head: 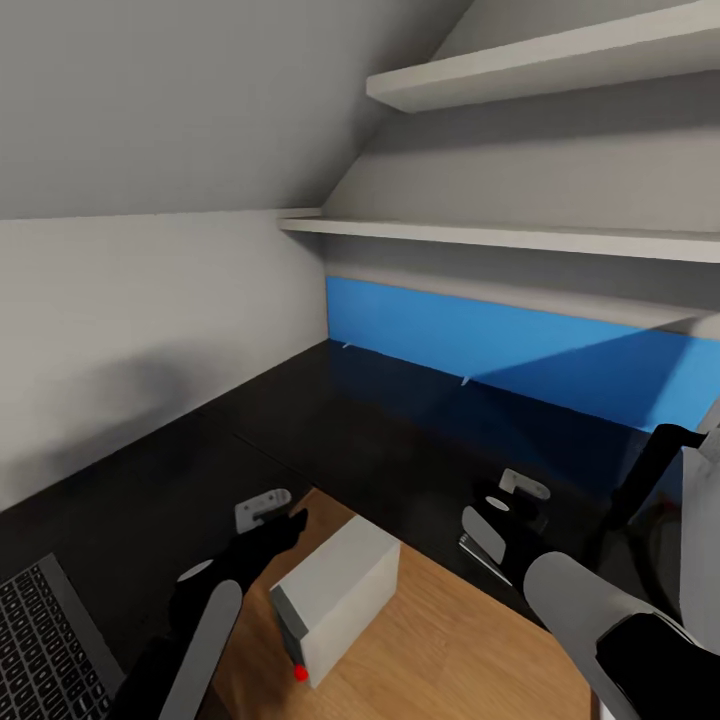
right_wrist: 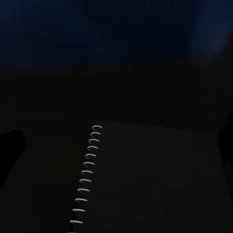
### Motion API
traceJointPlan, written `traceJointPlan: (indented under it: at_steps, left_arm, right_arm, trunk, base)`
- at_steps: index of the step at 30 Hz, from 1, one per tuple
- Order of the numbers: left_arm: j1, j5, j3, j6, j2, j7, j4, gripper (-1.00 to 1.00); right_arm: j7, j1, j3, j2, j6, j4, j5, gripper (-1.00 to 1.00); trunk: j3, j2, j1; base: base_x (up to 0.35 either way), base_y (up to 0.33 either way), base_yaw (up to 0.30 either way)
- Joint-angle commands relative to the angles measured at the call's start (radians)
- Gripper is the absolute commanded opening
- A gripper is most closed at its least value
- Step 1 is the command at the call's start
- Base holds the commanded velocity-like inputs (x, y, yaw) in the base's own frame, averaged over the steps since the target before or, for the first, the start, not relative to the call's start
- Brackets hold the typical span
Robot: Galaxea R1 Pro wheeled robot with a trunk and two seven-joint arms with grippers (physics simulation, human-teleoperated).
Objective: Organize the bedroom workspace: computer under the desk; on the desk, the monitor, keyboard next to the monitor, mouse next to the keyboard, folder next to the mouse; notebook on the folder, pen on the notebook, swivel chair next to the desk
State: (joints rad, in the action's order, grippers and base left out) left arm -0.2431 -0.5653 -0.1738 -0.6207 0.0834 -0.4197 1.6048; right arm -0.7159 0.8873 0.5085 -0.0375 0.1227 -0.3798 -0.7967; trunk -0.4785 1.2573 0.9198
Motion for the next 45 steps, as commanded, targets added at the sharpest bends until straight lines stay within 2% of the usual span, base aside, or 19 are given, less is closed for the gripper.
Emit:
traceJointPlan:
  at_steps: [1,8,14,22,36,42,45]
  left_arm:
    - [-0.001,-0.010,-0.005,-0.002,0.000,-0.010,0.001,1.00]
    - [-0.001,-0.009,-0.012,-0.002,0.000,-0.010,0.001,1.00]
    - [-0.001,-0.011,-0.013,-0.002,-0.001,-0.010,0.002,1.00]
    - [-0.001,-0.018,-0.005,-0.001,0.001,-0.010,0.007,1.00]
    - [-0.001,-0.019,-0.012,-0.001,0.004,-0.010,0.008,1.00]
    - [-0.001,-0.019,-0.034,-0.001,0.004,-0.010,0.008,1.00]
    - [-0.001,-0.019,-0.036,-0.001,0.004,-0.010,0.008,1.00]
  right_arm:
    - [-0.004,0.001,0.007,-0.002,0.006,-0.001,-0.012,1.00]
    - [-0.004,0.001,0.005,-0.004,0.002,0.000,-0.016,1.00]
    - [-0.004,0.001,-0.010,-0.008,-0.005,0.014,-0.040,1.00]
    - [-0.002,0.001,-0.025,-0.030,-0.071,0.060,-0.067,1.00]
    - [-0.001,0.001,-0.027,-0.034,-0.087,0.064,-0.069,1.00]
    - [-0.001,0.001,-0.025,-0.031,-0.087,0.063,-0.069,1.00]
    - [-0.001,0.001,-0.025,-0.031,-0.087,0.063,-0.068,1.00]
  trunk:
    - [-0.001,0.001,0.000]
    - [-0.001,0.001,0.000]
    - [-0.001,0.001,0.000]
    - [-0.001,0.001,0.000]
    - [-0.045,0.099,0.054]
    - [-0.064,0.141,0.077]
    - [-0.064,0.141,0.077]
  base:
    - [0.003,-0.002,0.000]
    - [0.001,-0.020,0.000]
    - [0.000,-0.006,0.000]
    - [0.000,-0.001,0.000]
    - [0.000,0.000,0.000]
    - [0.000,0.000,0.000]
    - [0.000,0.000,0.000]
